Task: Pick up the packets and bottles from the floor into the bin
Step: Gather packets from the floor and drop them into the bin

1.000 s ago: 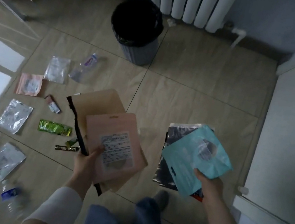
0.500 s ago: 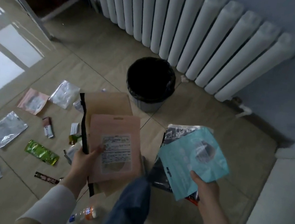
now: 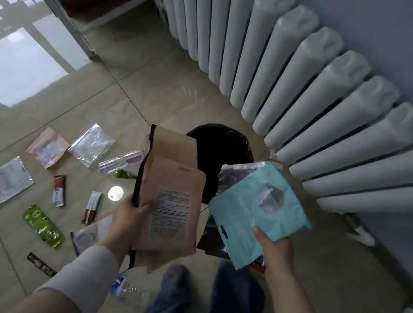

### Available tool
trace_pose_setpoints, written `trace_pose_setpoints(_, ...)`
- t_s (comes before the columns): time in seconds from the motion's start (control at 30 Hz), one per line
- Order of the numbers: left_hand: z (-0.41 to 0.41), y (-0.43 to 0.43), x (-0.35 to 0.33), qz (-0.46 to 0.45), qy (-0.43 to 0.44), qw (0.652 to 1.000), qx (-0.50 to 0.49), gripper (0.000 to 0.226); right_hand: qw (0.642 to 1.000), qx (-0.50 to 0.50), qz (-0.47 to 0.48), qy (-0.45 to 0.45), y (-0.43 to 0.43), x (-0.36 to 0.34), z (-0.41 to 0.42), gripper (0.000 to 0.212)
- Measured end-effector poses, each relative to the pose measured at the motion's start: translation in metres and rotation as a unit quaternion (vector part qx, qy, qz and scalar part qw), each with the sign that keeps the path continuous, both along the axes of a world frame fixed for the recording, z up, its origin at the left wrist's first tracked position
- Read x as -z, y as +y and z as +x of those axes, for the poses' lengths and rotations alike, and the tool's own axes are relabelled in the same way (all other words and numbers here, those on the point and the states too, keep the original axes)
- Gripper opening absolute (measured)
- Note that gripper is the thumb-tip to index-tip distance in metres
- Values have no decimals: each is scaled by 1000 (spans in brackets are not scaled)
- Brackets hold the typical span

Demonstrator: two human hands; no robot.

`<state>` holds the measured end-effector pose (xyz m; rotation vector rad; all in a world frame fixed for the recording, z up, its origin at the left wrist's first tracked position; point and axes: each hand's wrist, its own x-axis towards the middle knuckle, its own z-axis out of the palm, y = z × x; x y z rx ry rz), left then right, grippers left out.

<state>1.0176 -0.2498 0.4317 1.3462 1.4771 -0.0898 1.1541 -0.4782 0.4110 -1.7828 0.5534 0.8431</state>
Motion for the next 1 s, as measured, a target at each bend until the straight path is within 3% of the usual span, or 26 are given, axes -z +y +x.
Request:
trace_pose_setpoints(0.17, 58, -6, 10, 39, 43, 998, 26, 31, 990, -129, -49, 6, 33, 13, 66, 22)
trace_pose_setpoints(0.37, 112, -8, 45, 18, 82, 996, 9, 35, 977, -197, -74, 22, 89, 38, 119, 30)
trace_pose_setpoints(0.53, 149, 23, 111, -33, 77, 996, 6, 36, 936, -315, -157, -4, 141, 104, 149, 31)
trace_pose_setpoints(0.67, 166, 40, 155, -78, 109, 987, 85, 59, 877, -406, -257, -12, 162, 150, 157, 61)
trace_pose_setpoints(0.8, 166, 39, 166, -9, 136, 976, 173, 89, 783, -492, -347, -153, 161, 154, 154, 97)
trace_pose_setpoints(0.9, 161, 39, 149, 56, 146, 953, 258, 90, 688, -583, -343, -262, 159, 133, 150, 94)
trace_pose_setpoints(1.0, 158, 43, 129, 142, 152, 917, 339, 81, 586, -666, -347, -305, 157, 116, 149, 84)
